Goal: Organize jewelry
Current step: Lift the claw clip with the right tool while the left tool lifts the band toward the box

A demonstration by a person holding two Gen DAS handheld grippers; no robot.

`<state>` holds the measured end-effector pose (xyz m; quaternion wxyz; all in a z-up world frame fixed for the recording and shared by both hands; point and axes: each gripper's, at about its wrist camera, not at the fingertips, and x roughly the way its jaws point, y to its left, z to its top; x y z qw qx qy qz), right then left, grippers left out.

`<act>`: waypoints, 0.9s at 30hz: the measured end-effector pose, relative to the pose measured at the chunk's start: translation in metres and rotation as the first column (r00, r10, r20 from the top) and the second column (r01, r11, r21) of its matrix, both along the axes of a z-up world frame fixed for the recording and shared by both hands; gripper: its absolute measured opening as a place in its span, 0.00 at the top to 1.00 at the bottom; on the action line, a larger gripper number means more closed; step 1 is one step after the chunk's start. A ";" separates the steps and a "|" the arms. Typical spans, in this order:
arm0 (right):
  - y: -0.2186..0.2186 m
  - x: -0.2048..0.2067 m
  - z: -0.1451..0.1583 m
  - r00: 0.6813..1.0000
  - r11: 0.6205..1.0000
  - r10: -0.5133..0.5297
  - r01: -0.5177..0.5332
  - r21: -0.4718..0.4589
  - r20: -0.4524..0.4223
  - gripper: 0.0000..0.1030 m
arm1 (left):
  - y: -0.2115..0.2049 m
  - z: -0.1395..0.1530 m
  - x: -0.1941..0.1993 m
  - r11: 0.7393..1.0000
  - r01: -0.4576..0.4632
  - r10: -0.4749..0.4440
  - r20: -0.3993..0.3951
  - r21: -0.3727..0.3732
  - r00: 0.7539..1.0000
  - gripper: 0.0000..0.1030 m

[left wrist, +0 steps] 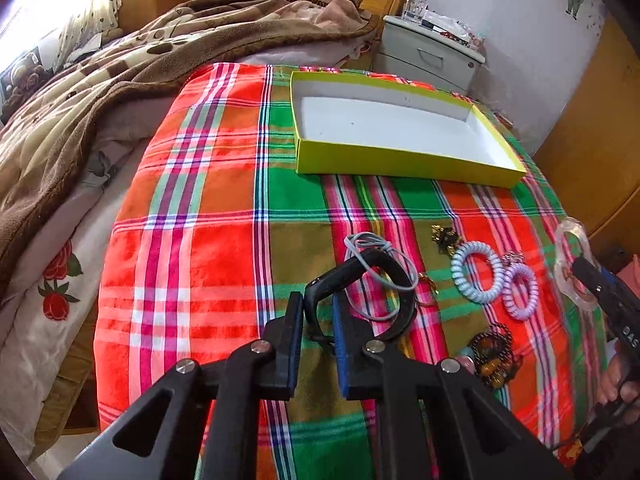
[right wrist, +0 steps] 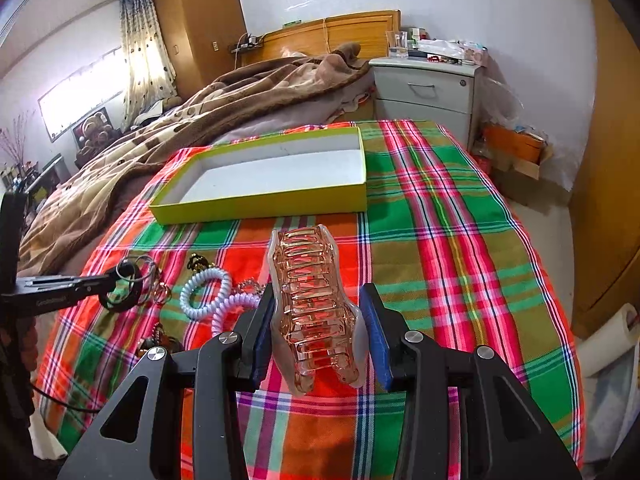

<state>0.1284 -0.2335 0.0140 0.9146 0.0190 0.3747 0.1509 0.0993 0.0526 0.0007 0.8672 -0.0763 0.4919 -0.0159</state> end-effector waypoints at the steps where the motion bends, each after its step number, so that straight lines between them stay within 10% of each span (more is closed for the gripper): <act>1: 0.000 0.000 0.001 1.000 1.000 0.002 -0.002 0.002 0.001 0.60 | 0.001 0.000 -0.002 1.000 0.010 -0.010 -0.008 -0.006 1.000 0.85; 16: 0.006 -0.003 0.010 1.000 1.000 0.006 -0.006 0.001 0.022 0.60 | 0.017 0.003 -0.031 0.999 0.036 -0.035 -0.069 0.012 0.997 0.85; 27: 0.017 0.014 0.026 0.998 1.000 0.012 -0.010 -0.028 0.060 0.60 | 0.026 0.035 -0.013 0.999 0.017 -0.015 0.049 -0.045 0.999 0.85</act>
